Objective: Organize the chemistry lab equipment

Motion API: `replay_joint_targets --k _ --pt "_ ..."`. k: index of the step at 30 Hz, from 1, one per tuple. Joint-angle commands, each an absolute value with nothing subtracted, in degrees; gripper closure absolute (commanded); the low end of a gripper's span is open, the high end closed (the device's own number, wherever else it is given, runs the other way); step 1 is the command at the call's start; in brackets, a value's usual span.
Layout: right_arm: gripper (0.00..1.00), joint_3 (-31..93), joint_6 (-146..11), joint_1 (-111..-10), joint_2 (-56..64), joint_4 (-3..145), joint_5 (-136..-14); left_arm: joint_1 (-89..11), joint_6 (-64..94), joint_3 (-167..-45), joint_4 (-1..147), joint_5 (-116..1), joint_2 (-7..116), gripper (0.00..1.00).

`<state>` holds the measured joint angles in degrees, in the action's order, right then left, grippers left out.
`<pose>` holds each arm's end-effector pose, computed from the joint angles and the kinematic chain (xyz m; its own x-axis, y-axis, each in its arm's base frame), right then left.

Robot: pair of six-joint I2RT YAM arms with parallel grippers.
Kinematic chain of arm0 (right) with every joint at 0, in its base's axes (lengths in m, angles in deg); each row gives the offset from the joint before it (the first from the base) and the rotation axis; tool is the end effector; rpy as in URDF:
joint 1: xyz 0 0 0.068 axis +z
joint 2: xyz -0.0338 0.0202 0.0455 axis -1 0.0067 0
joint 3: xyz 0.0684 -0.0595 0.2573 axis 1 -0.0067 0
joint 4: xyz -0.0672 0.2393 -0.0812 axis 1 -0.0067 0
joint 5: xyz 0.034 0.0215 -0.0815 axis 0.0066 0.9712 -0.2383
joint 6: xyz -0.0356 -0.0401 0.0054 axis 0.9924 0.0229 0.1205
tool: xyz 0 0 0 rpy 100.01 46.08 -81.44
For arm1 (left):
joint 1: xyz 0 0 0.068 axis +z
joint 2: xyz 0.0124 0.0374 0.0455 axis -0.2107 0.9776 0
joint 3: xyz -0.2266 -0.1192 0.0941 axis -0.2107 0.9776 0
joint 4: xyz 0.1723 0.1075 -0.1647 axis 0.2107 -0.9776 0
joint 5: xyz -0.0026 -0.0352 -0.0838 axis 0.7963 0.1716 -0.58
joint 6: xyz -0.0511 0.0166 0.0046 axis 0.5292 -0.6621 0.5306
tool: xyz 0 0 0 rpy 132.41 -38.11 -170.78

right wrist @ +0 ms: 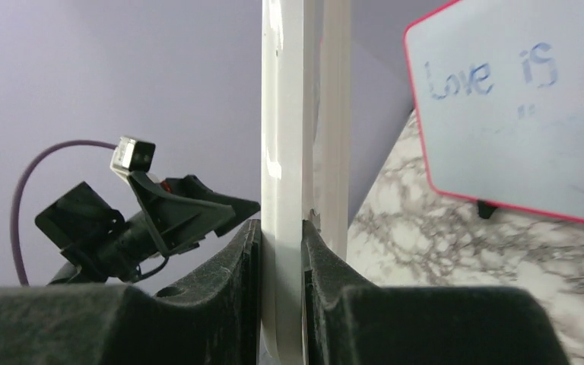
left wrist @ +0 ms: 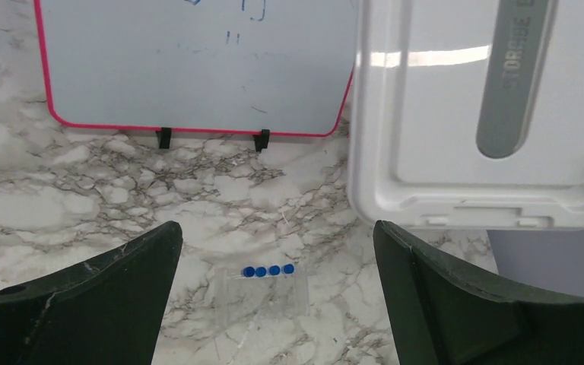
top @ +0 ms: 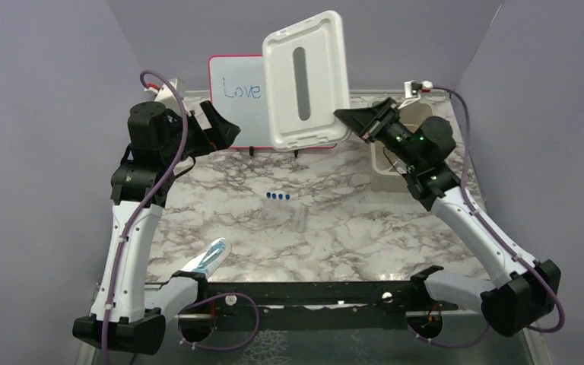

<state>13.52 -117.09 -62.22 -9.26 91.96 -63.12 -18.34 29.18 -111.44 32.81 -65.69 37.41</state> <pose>0.2407 0.1385 0.3960 -0.5154 0.6188 -0.5929 -0.5405 0.3021 0.7852 0.1925 -0.0308 0.4419 -0.4453 -0.3693 -0.8157 0.1948 0.8492 -0.4908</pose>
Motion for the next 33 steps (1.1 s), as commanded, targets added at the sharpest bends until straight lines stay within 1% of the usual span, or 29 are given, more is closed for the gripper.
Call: replay_joint_targets --k 1,4,8,10,11,13,16,18,19,21,26,30,33 --pt "0.99 13.7 -114.3 -72.2 -14.3 81.9 -62.5 -18.4 31.6 -108.2 42.1 -76.6 40.7 0.03" --pt "0.99 13.7 -114.3 -80.8 -14.5 78.7 -58.2 -21.3 35.9 -106.4 51.8 -79.6 44.7 0.06" --pt "0.99 12.9 -115.1 -91.6 -14.2 75.6 -50.9 -31.8 34.4 -111.1 53.6 -72.4 52.0 0.06" --pt "0.99 13.6 -114.8 -97.8 -13.7 71.0 -45.9 -34.4 34.1 -114.0 54.0 -71.2 56.1 0.06" --pt "0.99 13.2 -115.9 -101.7 -13.6 68.3 -41.3 -35.3 34.6 -115.1 54.7 -70.6 58.0 0.06" --pt "0.99 8.6 -120.2 -108.2 -15.2 72.1 -36.0 -36.6 36.0 -117.4 55.7 -69.5 62.4 0.06" --pt "0.99 5.0 -123.1 -114.7 -14.4 73.7 -28.0 -39.0 37.5 -121.5 56.8 -69.3 69.0 0.06" --pt "0.99 2.7 -124.4 -116.8 -14.0 75.0 -25.7 -40.6 38.0 -124.4 57.2 -69.4 73.1 0.05" --pt "0.99 1.7 -124.6 -117.2 -14.4 75.7 -25.6 -41.5 38.1 -125.7 57.6 -69.4 74.9 0.02" --pt "0.99 0.9 -123.5 -118.0 -14.7 74.5 -25.7 -43.1 38.1 -127.9 58.1 -69.4 78.1 0.01" --pt "0.96 1.8 -118.7 -120.1 -13.1 68.5 -27.5 -47.5 36.1 -133.5 59.8 -70.3 85.5 0.01" --pt "0.94 3.7 -114.5 -122.3 -10.2 64.5 -28.4 -49.2 37.4 -138.5 60.3 -72.6 92.1 0.01" --pt "0.91 4.0 -112.7 -123.8 -8.3 64.0 -27.6 -50.2 38.7 -141.4 60.7 -75.1 96.3 0.04"
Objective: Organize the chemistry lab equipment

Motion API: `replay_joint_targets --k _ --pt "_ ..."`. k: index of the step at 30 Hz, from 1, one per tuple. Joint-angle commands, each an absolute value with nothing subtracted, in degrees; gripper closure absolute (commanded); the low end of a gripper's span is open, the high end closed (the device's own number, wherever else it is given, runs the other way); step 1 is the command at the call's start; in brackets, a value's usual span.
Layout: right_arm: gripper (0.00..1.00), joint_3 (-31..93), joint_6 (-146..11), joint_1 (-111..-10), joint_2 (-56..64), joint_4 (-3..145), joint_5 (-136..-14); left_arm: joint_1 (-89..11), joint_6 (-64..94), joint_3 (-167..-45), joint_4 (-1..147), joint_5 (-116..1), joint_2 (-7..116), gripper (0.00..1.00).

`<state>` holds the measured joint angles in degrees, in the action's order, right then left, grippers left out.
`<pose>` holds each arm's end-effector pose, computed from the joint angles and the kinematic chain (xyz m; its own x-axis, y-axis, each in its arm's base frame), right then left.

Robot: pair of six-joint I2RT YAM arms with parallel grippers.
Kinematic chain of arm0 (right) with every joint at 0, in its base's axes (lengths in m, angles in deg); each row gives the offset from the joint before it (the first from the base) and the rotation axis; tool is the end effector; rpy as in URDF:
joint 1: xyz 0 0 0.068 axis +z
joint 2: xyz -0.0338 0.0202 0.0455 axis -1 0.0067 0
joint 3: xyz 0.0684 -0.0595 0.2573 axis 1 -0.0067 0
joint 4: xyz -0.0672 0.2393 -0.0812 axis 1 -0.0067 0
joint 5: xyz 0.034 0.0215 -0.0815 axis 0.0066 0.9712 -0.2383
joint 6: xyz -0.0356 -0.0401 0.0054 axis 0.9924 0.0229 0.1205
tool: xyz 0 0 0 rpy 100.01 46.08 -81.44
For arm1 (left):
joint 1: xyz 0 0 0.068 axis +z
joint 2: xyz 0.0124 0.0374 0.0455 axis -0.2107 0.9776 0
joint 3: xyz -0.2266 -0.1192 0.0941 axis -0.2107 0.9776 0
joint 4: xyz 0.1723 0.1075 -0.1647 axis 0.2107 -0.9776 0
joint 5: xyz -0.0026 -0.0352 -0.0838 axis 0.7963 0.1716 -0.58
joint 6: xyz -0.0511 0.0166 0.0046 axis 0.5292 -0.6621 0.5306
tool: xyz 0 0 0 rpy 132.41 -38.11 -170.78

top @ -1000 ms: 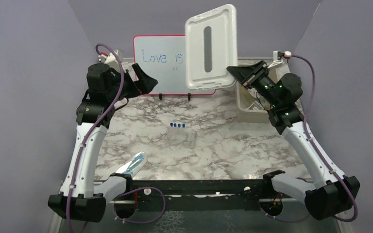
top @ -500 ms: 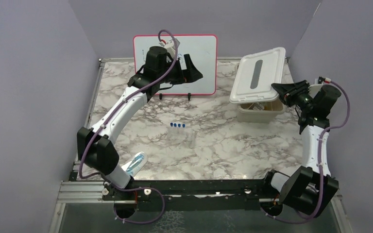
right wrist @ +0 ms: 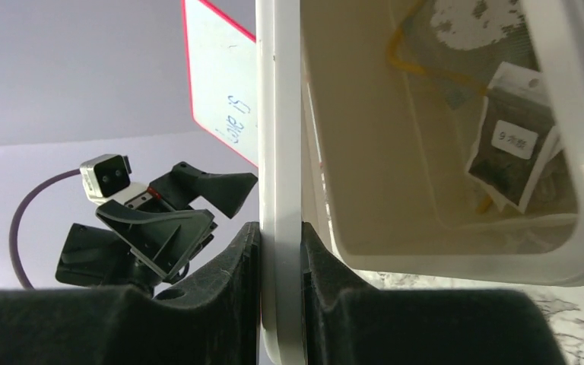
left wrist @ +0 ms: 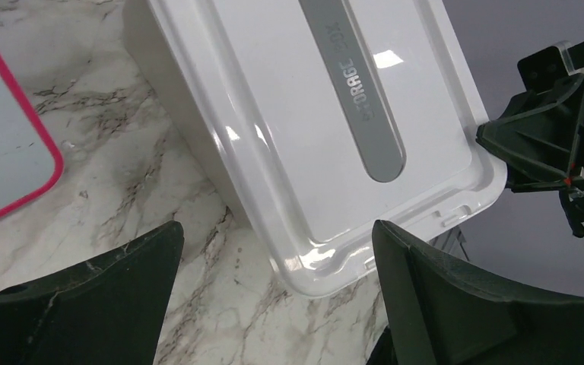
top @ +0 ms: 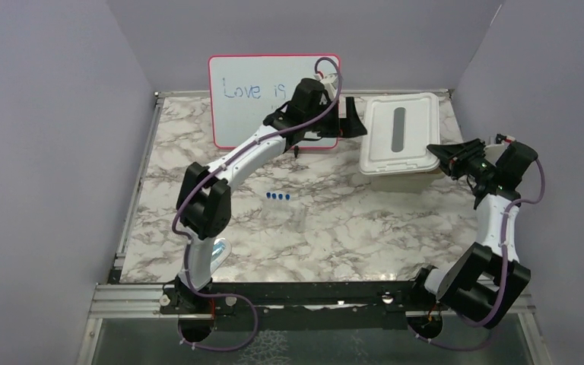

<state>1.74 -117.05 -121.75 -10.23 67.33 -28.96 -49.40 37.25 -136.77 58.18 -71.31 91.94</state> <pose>0.2297 -0.1101 0.2870 -0.4514 0.8646 -0.2206 0.1231 0.3052 0.9443 0.3685 -0.2967 0.3338 -0.7169 -0.1015 -0.6898 0.5272 0.5685 -0.6315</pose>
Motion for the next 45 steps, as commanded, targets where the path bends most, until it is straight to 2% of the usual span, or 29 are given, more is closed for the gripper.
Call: replay_joint_targets --k 1,9,11,16,27,33,39,45 --pt "0.9 4.4 -111.9 -124.0 -7.6 62.9 -27.7 -50.5 39.2 -142.1 60.8 -75.6 97.4 0.06" --pt "0.77 7.1 -107.2 -124.8 -4.2 60.1 -33.7 -52.3 42.7 -144.4 60.7 -75.4 103.2 0.22" --pt "0.7 8.2 -105.9 -124.8 -3.3 59.1 -34.6 -52.3 42.2 -145.3 60.4 -77.6 103.9 0.29" --pt "0.68 10.7 -103.4 -124.8 -1.9 56.7 -38.3 -52.6 41.3 -146.4 60.1 -80.8 105.2 0.36" --pt "0.5 14.0 -93.9 -124.8 -0.9 52.7 -48.5 -53.3 39.6 -146.5 58.4 -79.3 105.9 0.38" --pt "0.35 14.6 -90.6 -124.6 -1.3 50.6 -55.0 -53.4 39.6 -147.5 57.1 -78.6 106.6 0.35" --pt "0.34 15.5 -87.2 -121.6 -1.6 51.1 -54.4 -53.8 39.7 -148.0 56.8 -78.7 107.3 0.34" --pt "0.31 17.6 -81.8 -116.6 0.2 48.5 -61.4 -54.4 40.0 -149.7 56.7 -78.3 108.6 0.35"
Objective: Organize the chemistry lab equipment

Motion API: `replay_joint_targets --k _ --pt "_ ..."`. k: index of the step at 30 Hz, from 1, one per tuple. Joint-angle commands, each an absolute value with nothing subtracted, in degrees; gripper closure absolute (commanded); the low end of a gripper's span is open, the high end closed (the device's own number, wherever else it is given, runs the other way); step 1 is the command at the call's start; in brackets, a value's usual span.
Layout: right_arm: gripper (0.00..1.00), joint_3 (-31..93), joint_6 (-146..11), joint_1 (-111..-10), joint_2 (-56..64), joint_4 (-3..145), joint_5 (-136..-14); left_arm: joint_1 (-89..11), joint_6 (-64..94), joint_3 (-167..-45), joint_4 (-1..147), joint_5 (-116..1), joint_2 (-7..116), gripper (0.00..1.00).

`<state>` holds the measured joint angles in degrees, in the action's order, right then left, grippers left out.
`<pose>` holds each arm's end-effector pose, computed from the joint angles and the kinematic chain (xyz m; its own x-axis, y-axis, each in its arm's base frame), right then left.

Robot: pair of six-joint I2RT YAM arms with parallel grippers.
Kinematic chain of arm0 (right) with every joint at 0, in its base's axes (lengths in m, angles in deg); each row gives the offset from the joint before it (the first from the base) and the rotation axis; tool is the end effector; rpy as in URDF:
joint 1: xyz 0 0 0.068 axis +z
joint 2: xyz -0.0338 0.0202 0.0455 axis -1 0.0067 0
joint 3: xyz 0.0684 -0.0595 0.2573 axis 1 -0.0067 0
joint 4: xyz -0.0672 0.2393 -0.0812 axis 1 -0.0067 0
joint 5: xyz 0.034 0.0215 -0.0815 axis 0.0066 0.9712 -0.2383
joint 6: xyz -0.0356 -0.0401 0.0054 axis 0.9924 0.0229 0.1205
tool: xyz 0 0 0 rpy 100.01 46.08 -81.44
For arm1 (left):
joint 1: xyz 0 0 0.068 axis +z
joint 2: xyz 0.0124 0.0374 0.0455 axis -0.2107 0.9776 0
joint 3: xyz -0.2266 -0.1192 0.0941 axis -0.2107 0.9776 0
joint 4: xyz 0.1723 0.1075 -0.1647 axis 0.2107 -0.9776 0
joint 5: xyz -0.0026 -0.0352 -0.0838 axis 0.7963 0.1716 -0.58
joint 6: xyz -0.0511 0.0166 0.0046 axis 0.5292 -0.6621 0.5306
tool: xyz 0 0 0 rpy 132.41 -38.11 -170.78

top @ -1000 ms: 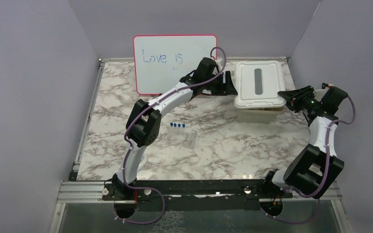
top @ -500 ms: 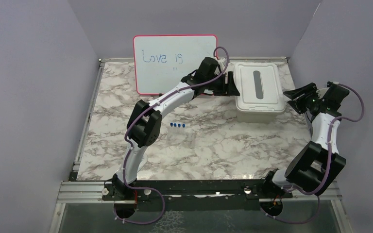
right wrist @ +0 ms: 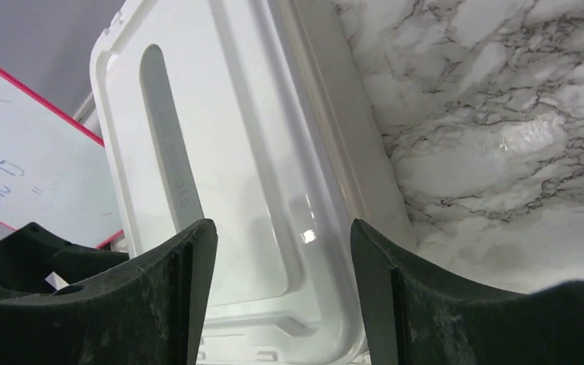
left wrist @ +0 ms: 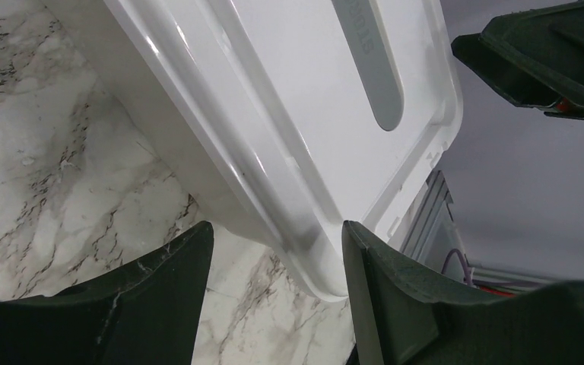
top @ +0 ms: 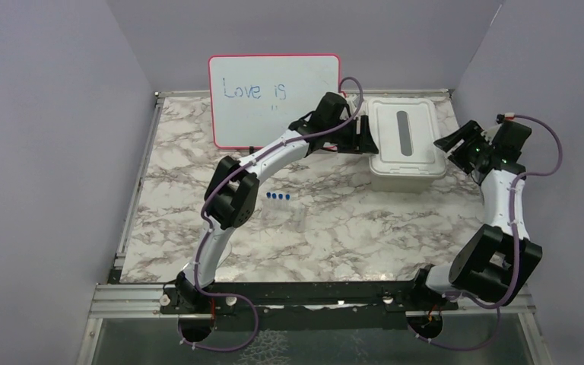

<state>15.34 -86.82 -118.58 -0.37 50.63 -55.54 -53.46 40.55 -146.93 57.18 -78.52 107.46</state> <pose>0.2661 -0.1285 0.2928 -0.4269 0.6880 -0.5868 0.3364 0.7232 0.6032 0.3853 -0.3615 0.2642 -0.8290 0.0287 -0.5586 0.4987 0.4902 -0.7148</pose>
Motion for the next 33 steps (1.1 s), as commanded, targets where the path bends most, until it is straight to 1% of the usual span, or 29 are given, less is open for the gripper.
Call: replay_joint_targets --k 1,5,12,16,18,25,33 --pt "0.3 17.7 -81.2 -116.1 0.5 48.3 -62.4 -54.5 39.9 -149.9 56.7 -78.2 108.8 0.35" --pt "0.32 18.8 -79.6 -113.9 2.4 46.8 -66.0 -54.7 39.6 -150.7 56.5 -78.0 109.2 0.39" --pt "0.46 18.8 -79.2 -113.4 2.2 45.4 -72.4 -54.8 39.3 -152.3 56.0 -78.6 110.0 0.44" --pt "0.53 19.0 -79.3 -113.2 3.1 44.2 -76.1 -54.8 39.1 -152.6 55.7 -78.3 110.0 0.42" --pt "0.54 18.9 -79.4 -113.2 3.1 44.0 -78.1 -54.8 38.7 -152.6 55.3 -78.0 110.1 0.4" --pt "0.56 17.7 -79.3 -113.1 3.3 45.0 -78.0 -54.8 37.9 -153.5 53.7 -76.4 111.0 0.38" --pt "0.64 17.5 -78.2 -112.5 7.4 44.4 -73.0 -54.8 38.1 -153.5 51.7 -73.6 113.3 0.39"
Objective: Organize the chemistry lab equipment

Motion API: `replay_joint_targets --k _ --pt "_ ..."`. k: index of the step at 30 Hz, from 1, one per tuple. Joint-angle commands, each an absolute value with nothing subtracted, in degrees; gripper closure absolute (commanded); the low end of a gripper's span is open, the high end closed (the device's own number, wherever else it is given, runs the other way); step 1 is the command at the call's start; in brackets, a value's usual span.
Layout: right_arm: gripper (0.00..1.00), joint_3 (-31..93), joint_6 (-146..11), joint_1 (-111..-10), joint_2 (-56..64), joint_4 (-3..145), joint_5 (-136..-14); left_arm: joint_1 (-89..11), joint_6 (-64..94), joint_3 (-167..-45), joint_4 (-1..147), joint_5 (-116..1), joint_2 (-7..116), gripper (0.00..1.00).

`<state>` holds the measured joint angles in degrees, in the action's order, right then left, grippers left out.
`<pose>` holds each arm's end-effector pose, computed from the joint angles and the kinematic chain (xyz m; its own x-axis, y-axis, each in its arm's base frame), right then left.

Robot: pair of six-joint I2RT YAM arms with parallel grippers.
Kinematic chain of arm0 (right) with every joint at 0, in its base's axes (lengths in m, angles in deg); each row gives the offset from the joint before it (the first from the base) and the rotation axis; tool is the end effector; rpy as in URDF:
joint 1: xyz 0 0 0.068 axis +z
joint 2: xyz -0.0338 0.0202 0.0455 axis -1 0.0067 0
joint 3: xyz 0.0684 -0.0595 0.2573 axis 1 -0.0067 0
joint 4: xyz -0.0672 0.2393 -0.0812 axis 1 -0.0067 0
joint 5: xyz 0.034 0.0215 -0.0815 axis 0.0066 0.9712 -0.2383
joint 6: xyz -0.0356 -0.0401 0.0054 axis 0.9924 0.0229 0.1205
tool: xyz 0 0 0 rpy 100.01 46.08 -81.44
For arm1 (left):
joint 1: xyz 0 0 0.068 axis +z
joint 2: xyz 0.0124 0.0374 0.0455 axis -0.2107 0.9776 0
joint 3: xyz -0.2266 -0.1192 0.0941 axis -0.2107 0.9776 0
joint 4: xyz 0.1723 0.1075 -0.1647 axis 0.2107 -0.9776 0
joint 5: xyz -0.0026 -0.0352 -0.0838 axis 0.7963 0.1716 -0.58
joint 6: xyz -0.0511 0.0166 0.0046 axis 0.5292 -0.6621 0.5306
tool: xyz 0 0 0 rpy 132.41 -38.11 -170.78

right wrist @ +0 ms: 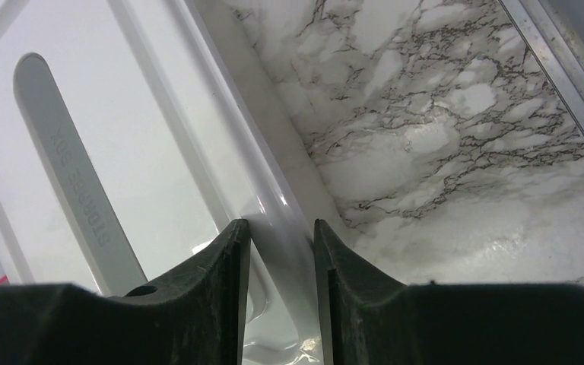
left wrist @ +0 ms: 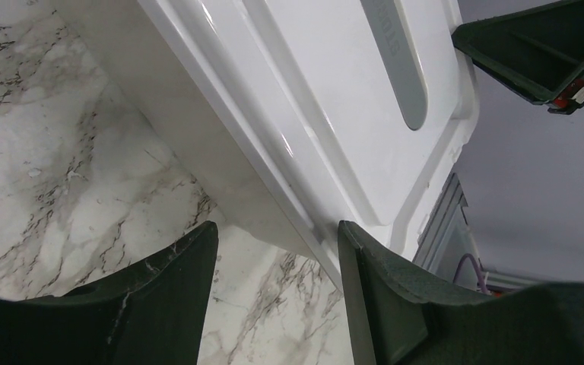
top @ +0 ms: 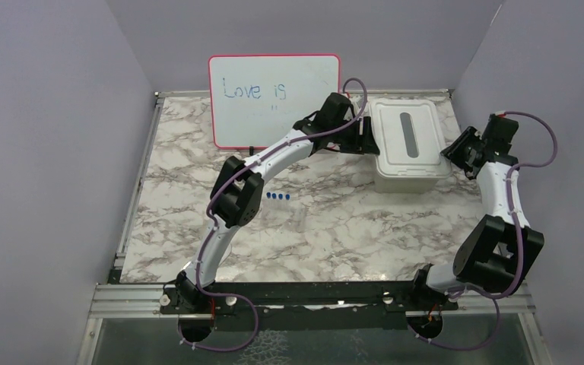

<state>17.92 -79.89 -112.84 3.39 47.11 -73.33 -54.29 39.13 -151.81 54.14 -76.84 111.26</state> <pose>0.2861 -0.1162 0.2820 -0.4893 0.5679 -0.6618 0.4659 0.8117 0.3521 0.3896 -0.3744 0.2543 -0.8259 0.0510 -0.5616 0.5025 0.5184 -0.6919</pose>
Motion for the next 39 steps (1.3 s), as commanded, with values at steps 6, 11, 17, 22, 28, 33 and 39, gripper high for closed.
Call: replay_joint_targets --k 6,11,17,22,28,33,39 --pt "0.71 18.1 -76.7 -110.1 9.3 44.0 -69.7 -54.8 37.5 -153.5 48.8 -68.2 113.3 0.45" --pt "0.74 18.0 -76.4 -108.4 9.0 44.1 -65.6 -54.8 35.9 -152.5 46.4 -61.2 111.6 0.48" --pt "0.73 18.3 -77.9 -108.1 5.8 44.9 -70.5 -54.6 32.7 -154.1 45.0 -58.3 109.7 0.47" --pt "0.6 24.2 -79.0 -108.1 3.5 42.2 -75.9 -54.5 29.0 -159.0 42.3 -56.5 106.8 0.4" --pt "0.53 28.3 -79.1 -107.7 -2.2 36.9 -78.9 -54.3 25.8 -155.8 38.6 -51.3 96.9 0.33" --pt "0.35 26.5 -79.1 -105.9 -9.4 34.8 -74.9 -54.3 23.8 -142.3 37.8 -44.5 83.3 0.22" --pt "0.0 23.5 -77.7 -105.6 -19.9 32.3 -69.6 -52.7 23.5 -121.9 37.1 -40.1 62.9 0.08"
